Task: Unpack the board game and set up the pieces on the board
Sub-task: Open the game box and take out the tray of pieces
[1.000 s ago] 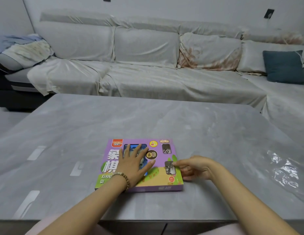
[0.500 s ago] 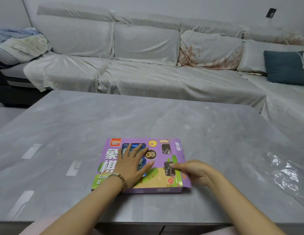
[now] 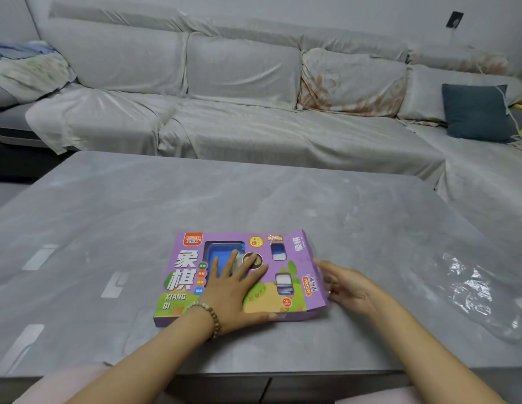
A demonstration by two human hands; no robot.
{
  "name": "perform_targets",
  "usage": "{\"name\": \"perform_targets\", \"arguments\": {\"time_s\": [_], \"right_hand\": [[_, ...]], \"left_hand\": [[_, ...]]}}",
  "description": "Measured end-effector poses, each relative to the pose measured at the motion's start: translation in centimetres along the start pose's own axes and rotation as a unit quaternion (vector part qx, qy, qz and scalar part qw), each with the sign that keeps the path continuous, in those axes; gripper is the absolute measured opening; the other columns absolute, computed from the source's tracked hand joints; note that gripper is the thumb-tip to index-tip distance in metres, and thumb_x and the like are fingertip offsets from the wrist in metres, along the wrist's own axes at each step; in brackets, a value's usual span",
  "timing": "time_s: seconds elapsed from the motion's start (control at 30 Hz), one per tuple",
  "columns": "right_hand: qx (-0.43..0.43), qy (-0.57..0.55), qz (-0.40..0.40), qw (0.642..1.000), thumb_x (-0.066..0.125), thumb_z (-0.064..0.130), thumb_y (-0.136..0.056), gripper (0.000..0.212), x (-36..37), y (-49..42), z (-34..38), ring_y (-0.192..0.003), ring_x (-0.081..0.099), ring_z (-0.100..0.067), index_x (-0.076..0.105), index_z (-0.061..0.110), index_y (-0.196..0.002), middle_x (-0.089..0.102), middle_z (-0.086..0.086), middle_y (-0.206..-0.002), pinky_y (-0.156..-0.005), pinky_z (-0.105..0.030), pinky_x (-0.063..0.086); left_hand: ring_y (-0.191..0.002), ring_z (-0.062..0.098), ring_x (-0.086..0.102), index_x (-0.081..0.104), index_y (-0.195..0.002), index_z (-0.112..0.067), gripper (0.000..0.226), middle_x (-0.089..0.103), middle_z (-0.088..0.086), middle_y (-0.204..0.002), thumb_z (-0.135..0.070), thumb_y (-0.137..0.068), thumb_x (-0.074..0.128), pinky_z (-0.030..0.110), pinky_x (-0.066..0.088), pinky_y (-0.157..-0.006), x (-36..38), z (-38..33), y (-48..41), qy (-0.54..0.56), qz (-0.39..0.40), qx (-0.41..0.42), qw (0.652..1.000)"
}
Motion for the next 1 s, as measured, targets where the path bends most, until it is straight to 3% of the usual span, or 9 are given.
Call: {"name": "perform_targets", "arguments": {"time_s": [0.1, 0.2, 0.3, 0.4, 0.5, 0.63, 0.83, 1.0], "right_hand": [[-0.031, 0.021, -0.062, 0.997, 0.070, 0.028, -0.081, 0.019, -3.8, 0.2, 0.4, -0.043, 0.040, -0.010, 0.058, 0.015, -0.074, 0.046, 0.003, -0.050, -0.045, -0.021, 0.033], [-0.055, 0.094, -0.128, 0.986, 0.070, 0.034, -0.082, 0.025, -7.2, 0.4, 0.0, -0.043, 0.041, -0.007, 0.062, 0.011, -0.089, 0.048, 0.006, -0.050, -0.044, -0.021, 0.032], [-0.077, 0.187, -0.206, 0.957, 0.069, 0.041, -0.082, 0.050, -9.2, 0.5, -0.6, -0.083, 0.055, -0.019, 0.059, 0.005, -0.114, 0.061, -0.008, -0.102, -0.066, -0.028, 0.042], [-0.144, 0.371, -0.266, 0.878, 0.060, 0.042, -0.088, 0.056, -8.5, 0.8, -0.2, -0.126, 0.042, -0.028, 0.047, 0.010, -0.132, 0.039, -0.012, -0.139, -0.100, -0.033, 0.035], [-0.281, 0.488, -0.199, 0.802, 0.038, 0.034, -0.100, 0.047, -4.9, 0.6, 0.4, -0.142, 0.023, -0.021, 0.036, 0.018, -0.143, 0.029, -0.005, -0.153, -0.115, -0.032, 0.017], [-0.264, 0.608, -0.088, 0.743, 0.018, 0.037, -0.103, 0.049, -1.8, -0.3, -1.5, -0.146, -0.005, -0.009, 0.008, 0.032, -0.151, 0.001, 0.011, -0.159, -0.118, -0.032, -0.005], [-0.257, 0.636, -0.096, 0.722, 0.018, 0.041, -0.102, 0.049, -3.8, 0.2, -1.7, -0.145, -0.006, -0.004, 0.006, 0.036, -0.149, -0.001, 0.016, -0.158, -0.116, -0.029, -0.009], [-0.219, 0.631, -0.092, 0.738, 0.020, 0.044, -0.101, 0.050, -8.5, 1.1, -1.7, -0.145, -0.005, -0.004, 0.006, 0.038, -0.149, -0.002, 0.016, -0.158, -0.117, -0.031, -0.008]], "left_hand": [[-0.144, 0.022, -0.017, -0.003, -0.144, -0.048, 0.102, -0.006, -0.018, -0.156, -0.094, -0.055, 0.017, 0.054, -0.013, -0.113, -0.1, 0.2, -0.5, -0.007, -0.006, 0.007, 1.000], [-0.145, 0.021, -0.013, 0.000, -0.144, -0.049, 0.100, -0.006, -0.019, -0.155, -0.094, -0.057, 0.023, 0.051, -0.013, -0.114, -0.4, 0.5, -1.2, 0.004, -0.009, 0.021, 1.000], [-0.145, 0.020, -0.012, 0.000, -0.143, -0.050, 0.101, -0.005, -0.019, -0.155, -0.095, -0.055, 0.022, 0.051, -0.011, -0.115, -0.5, 0.7, -1.5, -0.005, -0.007, 0.033, 0.999], [-0.145, 0.019, -0.010, 0.006, -0.144, -0.049, 0.108, 0.000, -0.020, -0.155, -0.098, -0.048, 0.002, 0.051, -0.008, -0.116, -0.8, 0.3, -2.0, 0.002, -0.011, 0.017, 1.000], [-0.145, 0.019, -0.007, 0.015, -0.145, -0.041, 0.118, 0.008, -0.019, -0.155, -0.093, -0.045, -0.018, 0.049, -0.007, -0.115, -1.1, -0.7, -2.5, 0.025, -0.027, -0.018, 0.999], [-0.145, 0.018, -0.012, 0.005, -0.147, -0.043, 0.119, -0.001, -0.018, -0.156, -0.089, -0.042, -0.028, 0.049, -0.011, -0.114, -0.4, -1.1, -3.0, 0.047, -0.026, -0.052, 0.997], [-0.145, 0.018, -0.013, 0.000, -0.146, -0.044, 0.117, -0.005, -0.017, -0.156, -0.088, -0.042, -0.029, 0.050, -0.011, -0.113, -0.2, -0.8, -3.0, 0.046, -0.018, -0.059, 0.997], [-0.145, 0.017, -0.012, 0.003, -0.147, -0.043, 0.118, -0.004, -0.016, -0.156, -0.088, -0.042, -0.028, 0.049, -0.010, -0.114, -0.2, -0.8, -3.0, 0.039, -0.019, -0.058, 0.997]]}}
Point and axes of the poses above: each hand's wrist, its own y-axis away from the middle knuckle, its own x-axis out of the palm, z = x × y, the point moved 3 cm from there along -y, towards the middle knuckle
